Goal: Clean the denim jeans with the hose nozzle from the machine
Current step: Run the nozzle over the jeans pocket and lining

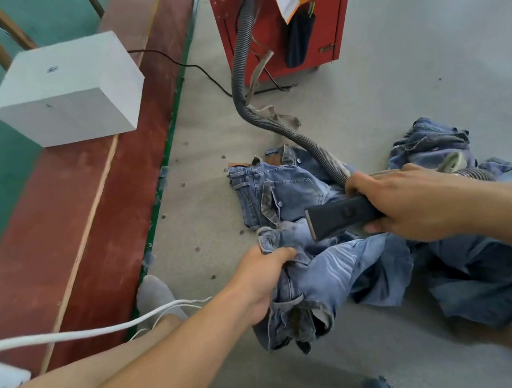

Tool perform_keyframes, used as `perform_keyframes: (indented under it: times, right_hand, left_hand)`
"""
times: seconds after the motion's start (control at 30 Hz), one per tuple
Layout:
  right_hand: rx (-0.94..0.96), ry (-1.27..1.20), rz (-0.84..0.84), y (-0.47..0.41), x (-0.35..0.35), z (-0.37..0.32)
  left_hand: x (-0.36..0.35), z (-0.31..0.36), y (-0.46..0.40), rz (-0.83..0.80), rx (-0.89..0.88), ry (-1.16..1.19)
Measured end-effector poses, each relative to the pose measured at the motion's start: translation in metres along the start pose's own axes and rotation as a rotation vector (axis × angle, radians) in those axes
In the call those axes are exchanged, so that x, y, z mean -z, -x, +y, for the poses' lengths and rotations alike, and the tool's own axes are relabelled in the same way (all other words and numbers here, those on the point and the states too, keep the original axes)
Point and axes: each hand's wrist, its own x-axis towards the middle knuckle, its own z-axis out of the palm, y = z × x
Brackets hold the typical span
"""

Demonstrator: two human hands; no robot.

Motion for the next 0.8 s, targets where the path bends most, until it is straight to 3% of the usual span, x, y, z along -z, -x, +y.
perform_keyframes:
  times: [0.1, 0.3, 0.53, 0.7, 0.8]
  right_hand:
    - [0.003, -0.093, 0.035, 0.003, 0.003, 0.002]
    - [0.038, -0.116, 0.103, 0.01, 0.016, -0.009]
    - [0.141, -0.15, 0.292, 0.013, 0.013, -0.031]
    - [0.005, -0.154, 0.221, 0.017, 0.024, -0.013]
    - [0.077, -0.103, 0.225, 0.016, 0.018, -0.028]
  left_hand:
    - [0.009, 0.01, 0.003, -0.126, -0.106, 0.145]
    - [0.014, 0.014, 0.007, -0.308, -0.256, 0.01]
    - [0.013, 0.02, 0.011, -0.409, -0.312, -0.021]
    - [0.019, 0.02, 0.004, -0.429, -0.304, 0.062]
    - [0.019, 0.016, 0.004, -0.484, -0.268, 0.046]
